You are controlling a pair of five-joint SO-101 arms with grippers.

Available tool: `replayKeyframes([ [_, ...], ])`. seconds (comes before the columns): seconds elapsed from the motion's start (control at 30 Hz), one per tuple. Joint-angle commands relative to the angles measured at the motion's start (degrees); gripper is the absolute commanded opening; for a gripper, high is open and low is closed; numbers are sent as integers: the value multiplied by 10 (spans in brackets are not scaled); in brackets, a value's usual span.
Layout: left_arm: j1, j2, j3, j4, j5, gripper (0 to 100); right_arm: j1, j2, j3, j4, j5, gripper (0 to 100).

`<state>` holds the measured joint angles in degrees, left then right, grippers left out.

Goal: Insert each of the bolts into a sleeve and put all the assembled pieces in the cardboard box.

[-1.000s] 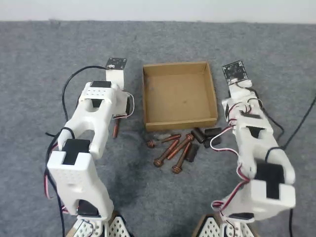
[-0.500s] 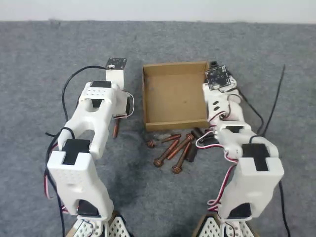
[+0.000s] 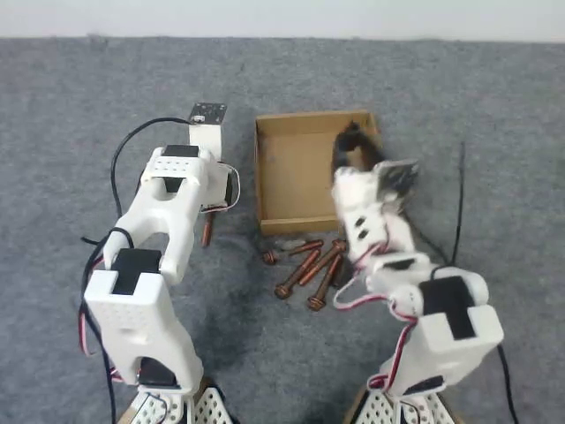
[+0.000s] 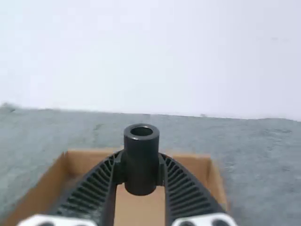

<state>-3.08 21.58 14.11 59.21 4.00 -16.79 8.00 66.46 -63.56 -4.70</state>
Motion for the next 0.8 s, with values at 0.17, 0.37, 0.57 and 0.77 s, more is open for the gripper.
replayKeyframes([
  [0.17, -2, -35, 0, -10, -4, 10, -59, -87, 141, -132, 26, 6],
  [0.37, -2, -35, 0, -10, -4, 10, -84, -131, 241, -211, 26, 6],
  [0.57, -2, -34, 0, -10, -4, 10, -89, -153, 295, -236, 25, 6],
  [0.77, -1, -40, -7, -11, -2, 10, -94, -118, 295, -236, 25, 6],
])
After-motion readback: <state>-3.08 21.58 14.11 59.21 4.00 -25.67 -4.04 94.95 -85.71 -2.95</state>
